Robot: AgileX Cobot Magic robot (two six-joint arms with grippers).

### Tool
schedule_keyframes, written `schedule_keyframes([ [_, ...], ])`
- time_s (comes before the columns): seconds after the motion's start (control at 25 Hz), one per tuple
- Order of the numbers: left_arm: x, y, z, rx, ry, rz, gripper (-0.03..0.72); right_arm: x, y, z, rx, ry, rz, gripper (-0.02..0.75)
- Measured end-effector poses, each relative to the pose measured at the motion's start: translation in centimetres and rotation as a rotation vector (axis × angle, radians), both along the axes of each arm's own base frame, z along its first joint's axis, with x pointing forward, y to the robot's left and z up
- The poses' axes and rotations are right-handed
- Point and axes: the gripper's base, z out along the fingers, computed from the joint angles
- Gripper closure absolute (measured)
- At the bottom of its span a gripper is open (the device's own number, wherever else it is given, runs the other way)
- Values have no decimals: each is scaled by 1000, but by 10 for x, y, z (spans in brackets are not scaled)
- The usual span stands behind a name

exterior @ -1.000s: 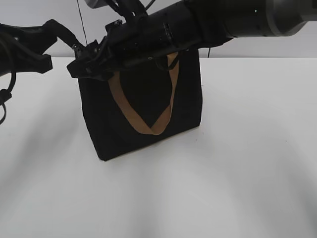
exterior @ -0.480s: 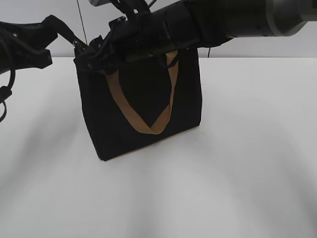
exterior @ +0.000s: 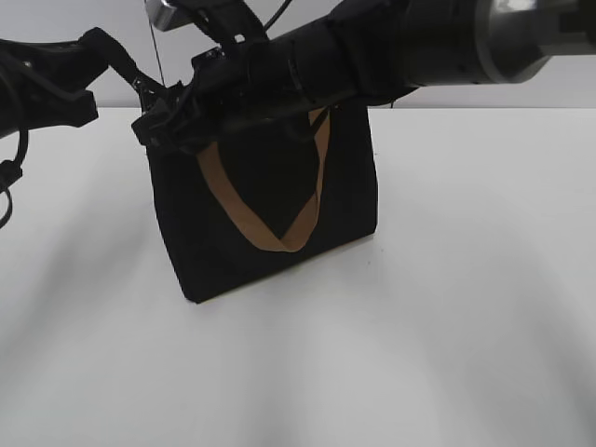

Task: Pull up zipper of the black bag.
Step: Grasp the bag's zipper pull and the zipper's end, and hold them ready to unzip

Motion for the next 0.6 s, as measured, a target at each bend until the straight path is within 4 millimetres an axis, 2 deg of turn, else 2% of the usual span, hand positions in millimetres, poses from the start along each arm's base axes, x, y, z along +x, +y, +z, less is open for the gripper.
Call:
schedule_keyframes([
  [0.12, 0, 0, 0, -1, 0, 0, 661, -3, 6, -8, -8, 16, 13, 486],
  [0.24, 0, 0, 0, -2, 0, 0, 661, -2, 7, -9, -11, 11, 4, 497],
  [0.6, 0, 0, 0, -2, 2, 0, 661, -1, 6, -9, -8, 19, -16, 740],
])
